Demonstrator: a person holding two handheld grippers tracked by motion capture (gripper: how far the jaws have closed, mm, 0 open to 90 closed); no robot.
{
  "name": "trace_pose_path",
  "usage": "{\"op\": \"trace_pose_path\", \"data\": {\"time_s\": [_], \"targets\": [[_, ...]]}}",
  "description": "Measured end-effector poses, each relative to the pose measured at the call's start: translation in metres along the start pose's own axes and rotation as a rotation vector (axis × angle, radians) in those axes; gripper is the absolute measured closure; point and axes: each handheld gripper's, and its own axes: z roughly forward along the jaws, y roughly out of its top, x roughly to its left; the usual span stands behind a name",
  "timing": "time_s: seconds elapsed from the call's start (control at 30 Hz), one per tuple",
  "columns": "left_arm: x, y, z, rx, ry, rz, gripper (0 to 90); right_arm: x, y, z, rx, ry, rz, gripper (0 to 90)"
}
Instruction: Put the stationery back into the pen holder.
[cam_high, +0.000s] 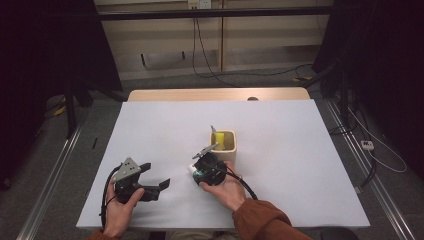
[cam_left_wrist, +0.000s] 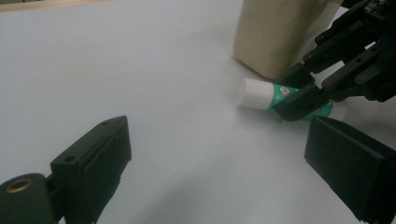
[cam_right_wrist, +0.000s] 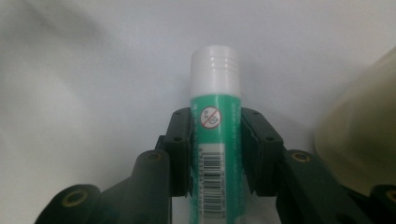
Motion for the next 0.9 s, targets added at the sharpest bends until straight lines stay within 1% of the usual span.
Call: {"op": "trace_pose_path", "data": {"time_s": [0.1, 0.17, 0.27, 0.3, 0.4, 0.5, 0.57, 0.6, 0.8, 0.87, 0.9], "targets": [[0.000, 0.000, 0.000, 0.001, 0.000, 0.000, 7.2, 0.000, -0.001, -0.001, 0.000, 0.002, -0.026, 66.2], [0.000, 0.000, 0.000, 0.001, 0.000, 0.001, 7.2, -0.002, 0.000, -0.004, -0.013, 0.016, -0.024, 66.3], [0.000, 0.000, 0.000, 0.008, 0.002, 0.005, 7.2, -0.003, -0.001, -0.007, -0.021, 0.020, -0.024, 66.3], [0.000, 0.000, 0.000, 0.009, 0.003, 0.007, 7.2, -0.004, -0.001, -0.008, -0.030, 0.030, -0.032, 66.3], [0.000, 0.000, 0.000, 0.006, 0.005, 0.008, 7.3, -0.004, -0.003, -0.010, -0.036, 0.055, -0.019, 66.3], [0.000, 0.000, 0.000, 0.007, 0.004, 0.008, 7.2, -0.005, -0.005, -0.012, -0.049, 0.081, -0.024, 66.3], [0.000, 0.000, 0.000, 0.008, 0.004, 0.007, 7.2, -0.005, -0.005, -0.013, -0.062, 0.083, -0.027, 66.2], [0.000, 0.000, 0.000, 0.007, 0.004, 0.007, 7.3, -0.004, -0.006, -0.014, -0.062, 0.082, -0.037, 66.2], [0.000, 0.000, 0.000, 0.007, 0.004, 0.005, 7.3, -0.004, -0.008, -0.019, -0.088, 0.124, -0.052, 66.2], [0.000, 0.000, 0.000, 0.008, 0.005, 0.007, 7.2, -0.007, -0.010, -0.021, -0.099, 0.148, -0.040, 66.2], [0.000, 0.000, 0.000, 0.008, 0.003, 0.005, 7.2, -0.008, -0.011, -0.022, -0.111, 0.164, -0.044, 66.3]]}}
